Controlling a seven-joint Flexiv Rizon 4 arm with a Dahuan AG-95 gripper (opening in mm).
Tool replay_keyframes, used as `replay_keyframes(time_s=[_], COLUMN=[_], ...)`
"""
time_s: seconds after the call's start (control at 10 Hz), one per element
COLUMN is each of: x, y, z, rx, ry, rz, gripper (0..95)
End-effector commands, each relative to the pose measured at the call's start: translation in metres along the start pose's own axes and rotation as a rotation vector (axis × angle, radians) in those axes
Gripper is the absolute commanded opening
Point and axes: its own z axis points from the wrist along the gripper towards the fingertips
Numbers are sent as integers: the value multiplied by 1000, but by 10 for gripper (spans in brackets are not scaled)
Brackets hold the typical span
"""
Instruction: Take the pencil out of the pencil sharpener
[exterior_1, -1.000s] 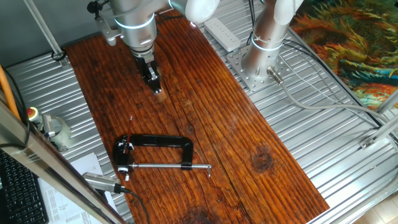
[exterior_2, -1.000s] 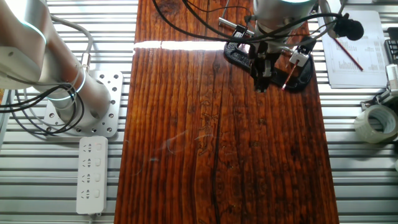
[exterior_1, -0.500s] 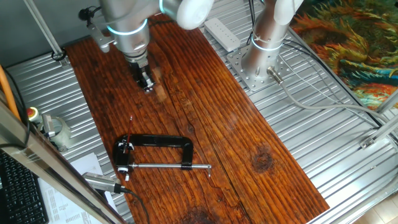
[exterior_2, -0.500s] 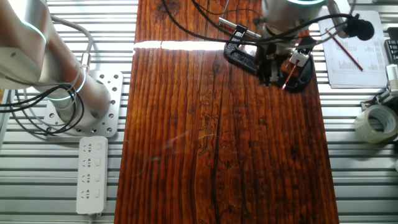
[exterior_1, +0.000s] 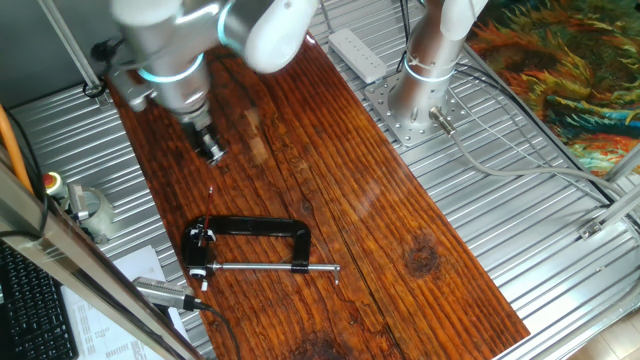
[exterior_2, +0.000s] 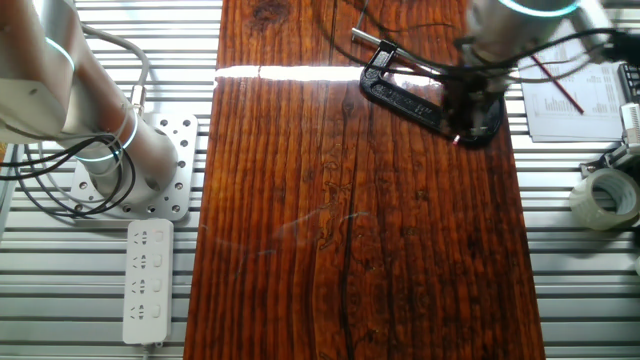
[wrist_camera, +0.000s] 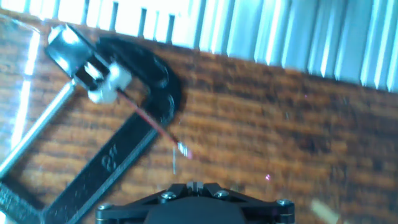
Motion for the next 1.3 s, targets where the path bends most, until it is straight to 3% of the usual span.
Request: replay_keyframes(time_s=[0.1, 0.3, 0.6, 0.8, 0.9, 1.1, 1.3], x=[-23, -44, -66, -64, -64, -64, -64], y=[5, 11, 18, 17, 18, 26, 35], z=[0, 6, 20, 28, 28, 31, 34], rx=[-1, -1, -20, -38, -32, -26, -25], ry=[2, 2, 16, 15, 17, 15, 12], rz=[-103, -176, -333, -433, -441, -366, -406], gripper=[0, 0, 0, 0, 0, 0, 0])
